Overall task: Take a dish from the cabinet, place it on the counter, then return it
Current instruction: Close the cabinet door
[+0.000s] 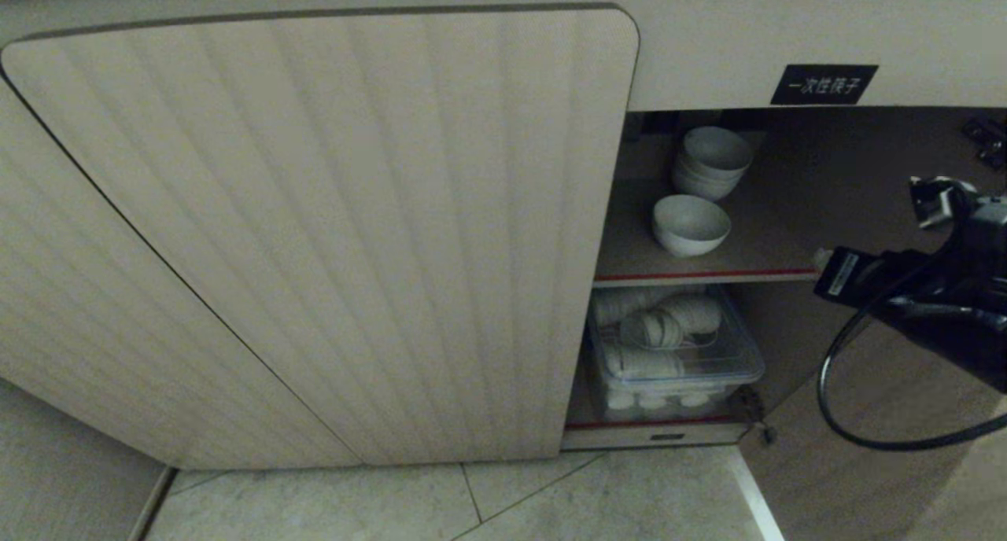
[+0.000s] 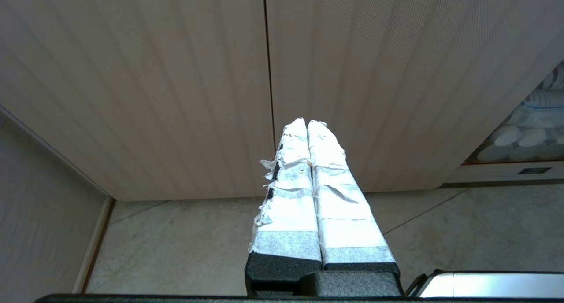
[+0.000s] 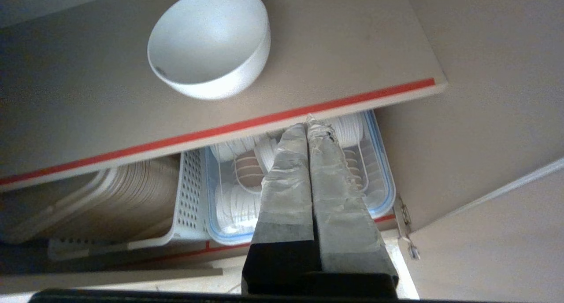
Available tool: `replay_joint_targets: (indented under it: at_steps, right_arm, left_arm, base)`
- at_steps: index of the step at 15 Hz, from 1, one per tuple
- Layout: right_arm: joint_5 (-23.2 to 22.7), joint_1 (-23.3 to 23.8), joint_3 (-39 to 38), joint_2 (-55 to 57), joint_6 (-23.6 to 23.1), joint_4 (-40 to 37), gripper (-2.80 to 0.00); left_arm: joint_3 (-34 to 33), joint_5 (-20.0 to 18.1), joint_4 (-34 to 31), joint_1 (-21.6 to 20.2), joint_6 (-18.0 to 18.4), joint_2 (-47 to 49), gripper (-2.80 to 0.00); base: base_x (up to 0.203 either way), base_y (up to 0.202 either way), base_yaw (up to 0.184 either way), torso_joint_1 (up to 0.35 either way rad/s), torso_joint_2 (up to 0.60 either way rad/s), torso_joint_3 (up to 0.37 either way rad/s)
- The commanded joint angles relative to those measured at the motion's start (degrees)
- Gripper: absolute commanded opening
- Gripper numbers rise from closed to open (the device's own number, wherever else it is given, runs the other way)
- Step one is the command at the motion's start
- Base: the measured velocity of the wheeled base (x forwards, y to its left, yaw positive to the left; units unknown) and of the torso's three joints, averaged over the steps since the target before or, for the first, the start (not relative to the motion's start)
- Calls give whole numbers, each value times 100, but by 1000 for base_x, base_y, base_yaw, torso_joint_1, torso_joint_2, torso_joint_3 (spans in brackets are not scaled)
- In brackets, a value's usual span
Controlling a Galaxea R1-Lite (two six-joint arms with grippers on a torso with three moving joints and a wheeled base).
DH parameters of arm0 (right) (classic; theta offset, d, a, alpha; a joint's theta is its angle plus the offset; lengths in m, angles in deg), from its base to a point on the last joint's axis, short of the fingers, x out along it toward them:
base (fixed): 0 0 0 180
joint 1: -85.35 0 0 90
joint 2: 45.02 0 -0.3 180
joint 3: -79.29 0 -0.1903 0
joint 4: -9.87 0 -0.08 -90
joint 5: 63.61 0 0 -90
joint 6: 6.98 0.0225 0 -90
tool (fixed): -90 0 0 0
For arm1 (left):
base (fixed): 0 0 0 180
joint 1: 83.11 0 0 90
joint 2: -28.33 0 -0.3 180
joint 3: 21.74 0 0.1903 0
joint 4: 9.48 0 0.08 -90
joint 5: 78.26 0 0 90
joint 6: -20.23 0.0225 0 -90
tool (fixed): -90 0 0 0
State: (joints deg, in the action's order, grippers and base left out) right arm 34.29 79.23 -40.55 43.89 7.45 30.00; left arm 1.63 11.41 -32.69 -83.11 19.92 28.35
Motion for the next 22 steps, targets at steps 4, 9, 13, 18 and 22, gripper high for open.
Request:
replay_joint_targets:
  at_steps: [4, 9, 13, 18, 22]
  right_arm:
    - [-1, -3, -372, -463, 16, -25, -280]
    - [-29, -3, -729, -903, 16, -106, -280]
    - [-35, -3, -1266, -1399, 7, -227, -280]
    - [-34, 43, -1913, -2154, -4, -502, -280]
    - [-34, 209, -2714, -2964, -133, -762, -280]
  left_arm:
    - [0, -2, 2, 0, -5, -2, -280]
    - [0, -2, 2, 0, -5, -2, -280]
    - [0, -2, 2, 0, -5, -2, -280]
    - [0, -2, 2, 0, -5, -2, -280]
    - [0, -2, 2, 0, -5, -2, -280]
  base:
    - [0, 0, 0, 0, 0, 0]
    - [0, 0, 0, 0, 0, 0]
    - [0, 0, 0, 0, 0, 0]
    - [0, 0, 0, 0, 0, 0]
    - [0, 0, 0, 0, 0, 0]
